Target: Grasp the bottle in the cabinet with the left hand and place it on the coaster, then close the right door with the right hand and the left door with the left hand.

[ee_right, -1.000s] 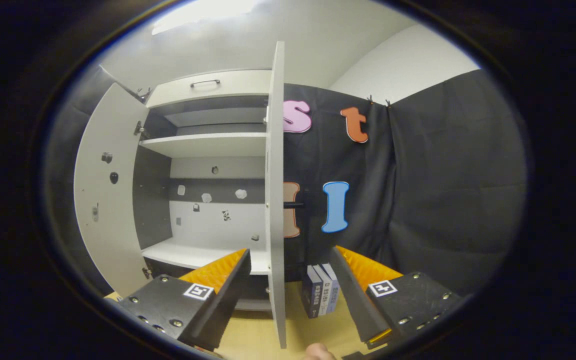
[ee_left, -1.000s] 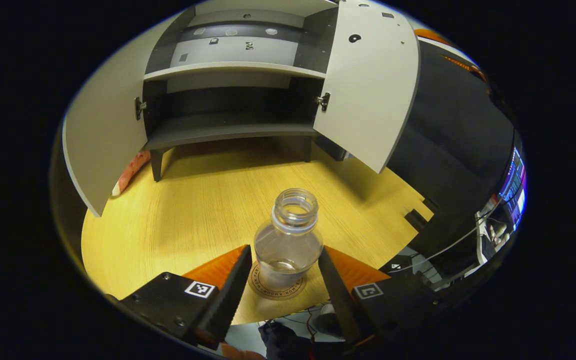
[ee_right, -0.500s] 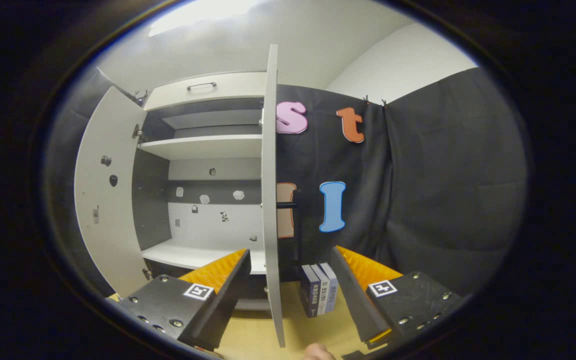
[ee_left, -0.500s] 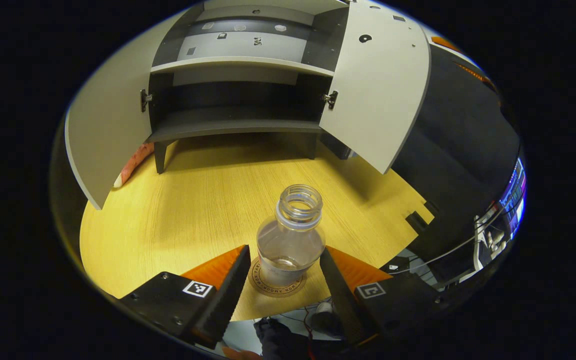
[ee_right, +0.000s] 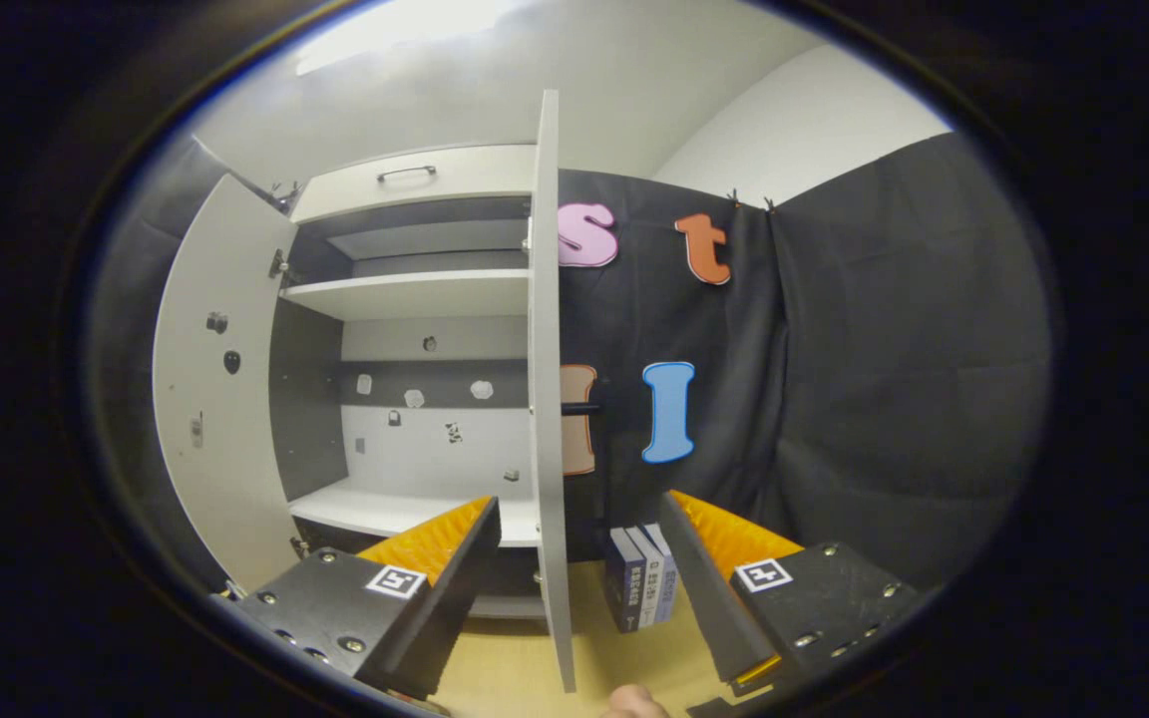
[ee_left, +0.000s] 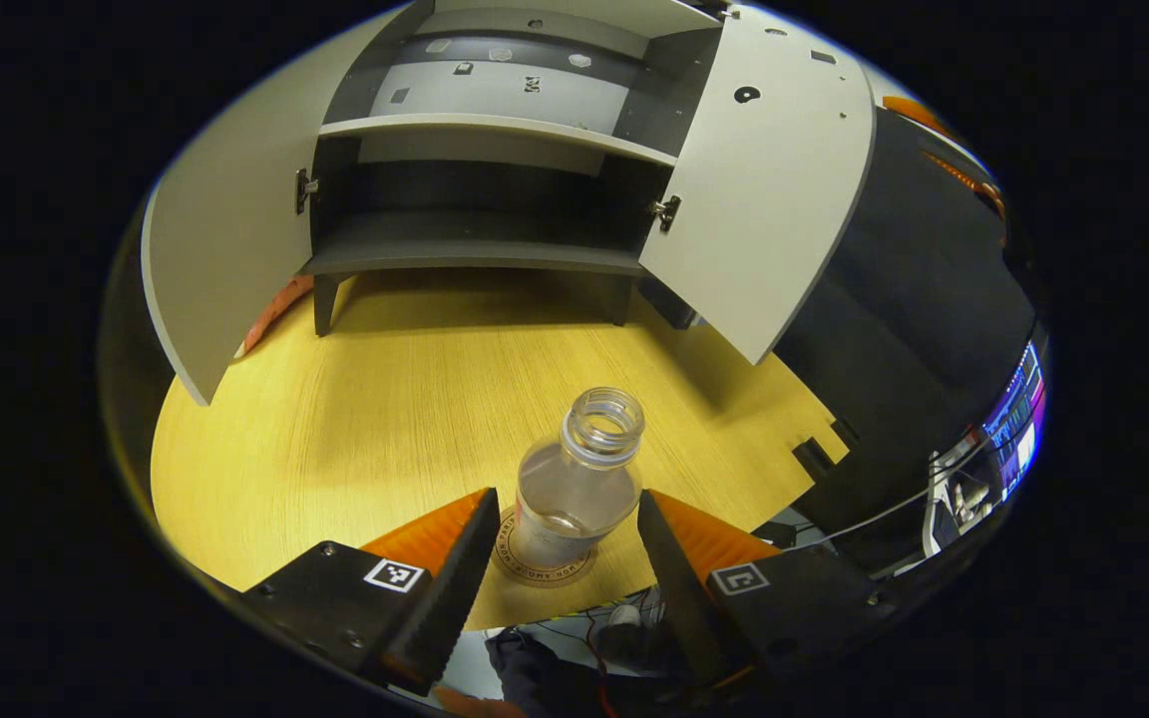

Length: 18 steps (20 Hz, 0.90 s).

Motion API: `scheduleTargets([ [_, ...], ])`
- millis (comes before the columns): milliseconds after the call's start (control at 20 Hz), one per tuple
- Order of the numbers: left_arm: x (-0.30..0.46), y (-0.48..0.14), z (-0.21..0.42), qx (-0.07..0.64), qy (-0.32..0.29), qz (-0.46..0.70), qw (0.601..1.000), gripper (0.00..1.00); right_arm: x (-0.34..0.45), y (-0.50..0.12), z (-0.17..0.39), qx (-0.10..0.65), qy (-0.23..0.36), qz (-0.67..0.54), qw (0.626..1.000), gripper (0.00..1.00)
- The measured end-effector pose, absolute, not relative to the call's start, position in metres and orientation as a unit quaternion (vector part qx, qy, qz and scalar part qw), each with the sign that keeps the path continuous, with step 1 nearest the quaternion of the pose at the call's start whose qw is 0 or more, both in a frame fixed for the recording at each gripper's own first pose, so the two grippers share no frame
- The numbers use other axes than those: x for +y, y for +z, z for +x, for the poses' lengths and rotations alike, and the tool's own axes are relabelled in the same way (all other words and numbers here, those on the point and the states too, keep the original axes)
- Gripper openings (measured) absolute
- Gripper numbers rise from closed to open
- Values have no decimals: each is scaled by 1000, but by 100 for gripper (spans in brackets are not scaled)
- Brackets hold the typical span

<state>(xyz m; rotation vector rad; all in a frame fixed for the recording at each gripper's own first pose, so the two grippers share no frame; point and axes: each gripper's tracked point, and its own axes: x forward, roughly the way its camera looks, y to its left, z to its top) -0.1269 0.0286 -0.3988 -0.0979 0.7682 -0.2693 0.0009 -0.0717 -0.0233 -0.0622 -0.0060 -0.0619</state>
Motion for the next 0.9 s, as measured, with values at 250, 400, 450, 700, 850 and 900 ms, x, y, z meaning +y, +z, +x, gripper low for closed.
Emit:
scheduleTargets([
  [250,27,-382,-123,360,-134,-56,921,89,-72,-25,3,-1,-30,-32,999,97],
  [400,25,-371,-121,355,-138,-65,923,89,-71,-27,5,-1,-30,-32,999,93],
  [450,24,-365,-121,353,-142,-66,923,89,-72,-28,5,-1,-30,-32,999,93],
  [700,19,-315,-103,304,-154,-57,938,89,-73,-33,9,3,-33,-31,999,94],
  [850,10,-270,-82,257,-168,-63,950,89,-73,-32,10,2,-34,-30,999,97],
  [900,10,-253,-75,240,-169,-59,954,89,-73,-31,10,0,-35,-29,999,97],
])
